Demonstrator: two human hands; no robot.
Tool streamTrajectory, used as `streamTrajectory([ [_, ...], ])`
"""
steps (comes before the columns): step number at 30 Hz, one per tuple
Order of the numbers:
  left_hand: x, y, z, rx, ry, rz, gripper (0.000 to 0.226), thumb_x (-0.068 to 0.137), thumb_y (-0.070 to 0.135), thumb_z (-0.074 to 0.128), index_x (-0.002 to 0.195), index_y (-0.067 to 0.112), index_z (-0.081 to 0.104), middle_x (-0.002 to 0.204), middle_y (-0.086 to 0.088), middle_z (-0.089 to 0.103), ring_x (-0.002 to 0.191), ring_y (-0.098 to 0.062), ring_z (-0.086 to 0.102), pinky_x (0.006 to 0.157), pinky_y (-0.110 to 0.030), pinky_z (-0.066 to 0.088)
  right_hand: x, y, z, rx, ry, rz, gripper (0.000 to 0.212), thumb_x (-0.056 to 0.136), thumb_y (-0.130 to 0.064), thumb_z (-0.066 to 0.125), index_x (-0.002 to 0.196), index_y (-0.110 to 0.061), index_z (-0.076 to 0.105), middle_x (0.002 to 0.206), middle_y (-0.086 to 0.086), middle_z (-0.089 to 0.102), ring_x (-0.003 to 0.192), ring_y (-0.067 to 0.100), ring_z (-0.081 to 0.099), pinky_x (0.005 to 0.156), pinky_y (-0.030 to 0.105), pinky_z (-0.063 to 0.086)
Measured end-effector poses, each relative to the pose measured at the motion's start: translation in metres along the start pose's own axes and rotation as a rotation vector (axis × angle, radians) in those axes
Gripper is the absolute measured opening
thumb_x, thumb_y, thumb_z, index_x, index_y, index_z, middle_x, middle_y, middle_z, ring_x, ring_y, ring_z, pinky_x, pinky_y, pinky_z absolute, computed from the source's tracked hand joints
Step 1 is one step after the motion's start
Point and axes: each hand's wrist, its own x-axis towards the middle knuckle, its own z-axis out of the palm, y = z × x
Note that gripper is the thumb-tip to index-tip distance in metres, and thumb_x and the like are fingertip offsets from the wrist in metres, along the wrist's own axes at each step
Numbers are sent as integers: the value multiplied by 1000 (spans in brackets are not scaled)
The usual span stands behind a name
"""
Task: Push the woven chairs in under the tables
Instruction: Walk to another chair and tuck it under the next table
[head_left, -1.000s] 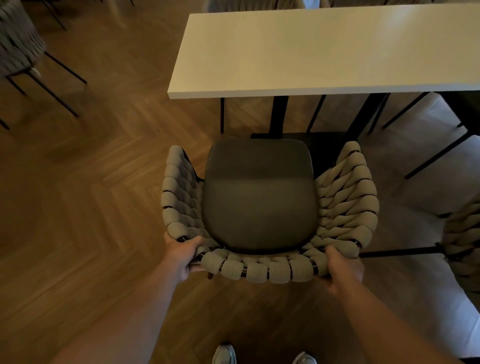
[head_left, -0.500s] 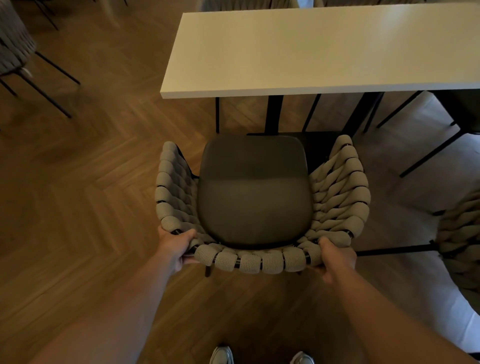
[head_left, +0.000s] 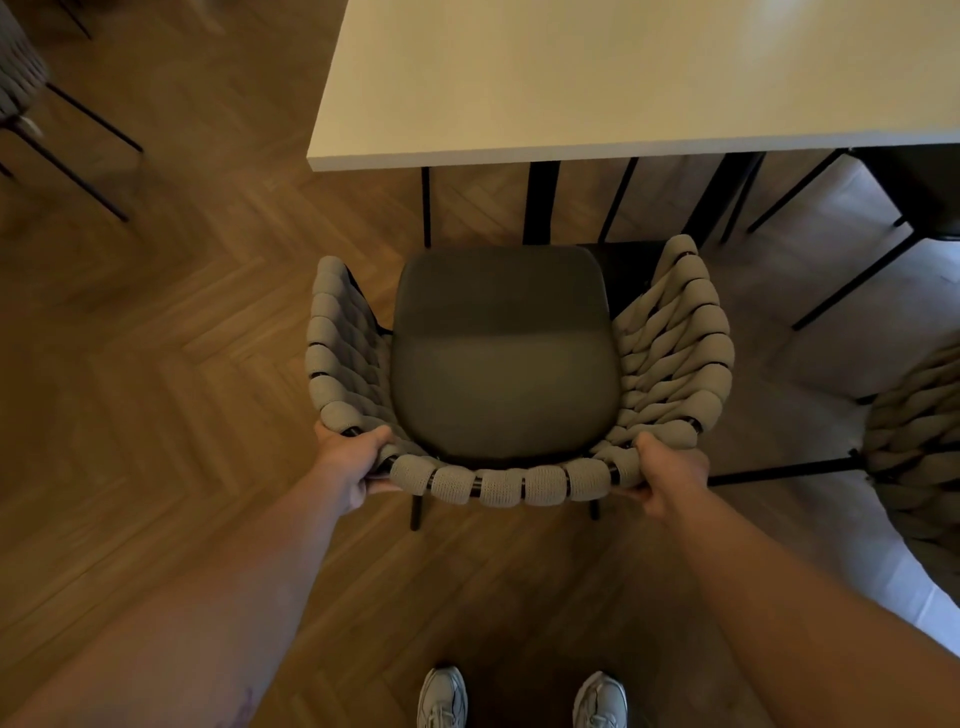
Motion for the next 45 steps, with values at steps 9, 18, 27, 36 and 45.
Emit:
streamTrajectory([
  [9,-1,-1,3,-29,13,-5,88,90,0,64,149,39,10,104,-13,47,50,-35,70,45,-51,59,-2,0,0,8,-8,-30,30,88,-7,71,112,-12,55,96,10,61,80,33,64,38,41,54],
  [18,-13,-5,1,-33,4,-21,85,91,0,64,147,39,14,117,-13,43,67,-40,67,50,-59,58,-20,6,-8,-29,-18,-2,39,90,-8,70,125,-10,53,119,17,60,106,41,64,40,42,56],
  [27,-17,-13,-5,-28,10,-35,78,91,0,64,144,36,19,137,-17,44,81,-41,67,53,-59,59,-27,11,-9,-65,-9,14,44,90,-10,70,130,-11,51,126,19,60,109,41,64,42,42,56],
  [36,-11,-14,-9,-13,1,-30,73,90,0,64,136,38,21,101,-12,50,58,-38,72,51,-57,60,-28,11,-9,-54,-17,31,42,91,-10,68,129,-9,51,127,21,59,110,43,62,53,51,58],
  [45,-31,-37,-14,136,-49,65,43,97,28,62,127,30,31,109,-9,62,81,-28,74,71,-47,63,-42,24,-24,-140,-161,26,32,91,-35,70,105,-11,54,109,17,64,94,38,70,76,55,61],
])
